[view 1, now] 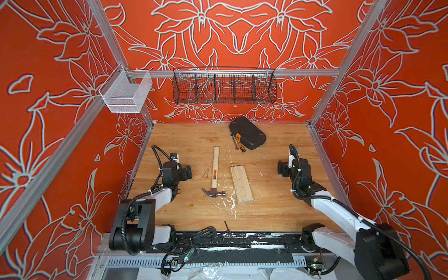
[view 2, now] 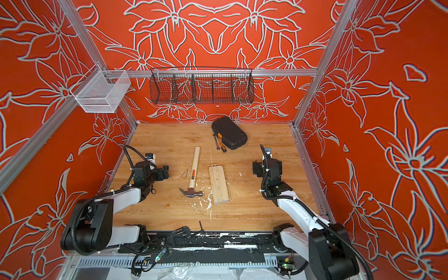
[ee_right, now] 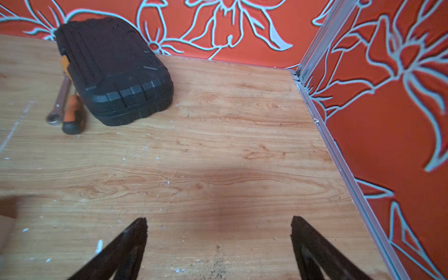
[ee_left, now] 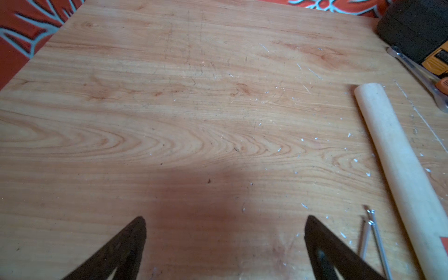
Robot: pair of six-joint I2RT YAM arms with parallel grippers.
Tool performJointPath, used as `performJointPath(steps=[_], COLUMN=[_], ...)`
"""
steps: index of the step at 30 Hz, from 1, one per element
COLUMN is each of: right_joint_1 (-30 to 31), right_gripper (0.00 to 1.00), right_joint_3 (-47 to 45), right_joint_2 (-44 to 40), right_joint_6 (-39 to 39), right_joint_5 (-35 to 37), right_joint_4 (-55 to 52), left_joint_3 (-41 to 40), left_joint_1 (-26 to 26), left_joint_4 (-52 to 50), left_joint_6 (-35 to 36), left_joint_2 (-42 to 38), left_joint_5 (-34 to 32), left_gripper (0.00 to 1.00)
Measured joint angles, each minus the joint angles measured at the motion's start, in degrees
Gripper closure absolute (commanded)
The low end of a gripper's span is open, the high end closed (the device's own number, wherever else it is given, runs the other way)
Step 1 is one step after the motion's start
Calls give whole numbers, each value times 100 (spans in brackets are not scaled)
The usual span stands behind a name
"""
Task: Use a claw hammer to pull out a nail
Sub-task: Reset both arms
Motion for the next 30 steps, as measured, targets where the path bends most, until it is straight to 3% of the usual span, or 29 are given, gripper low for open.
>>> performJointPath(steps=[9,22,30], right_joint_1=[-264,-579,-940], right_gripper=[5,6,8], right_joint_3=[-111,-949,-997], right_joint_2=[1025,1394,1777], right_joint_6=[-400,-448,-424], right_joint_5=[361,-496,-1110], right_joint_4=[1008,2804,3265], left_joint_3=[0,0,0], left_joint_1=[-46,-81,-81], left_joint_4=[55,72,74], left_joint_6=[37,83,83], left_joint_2=[0,2,2], left_joint_5=[-33,-129,-131], left_gripper=[3,3,3])
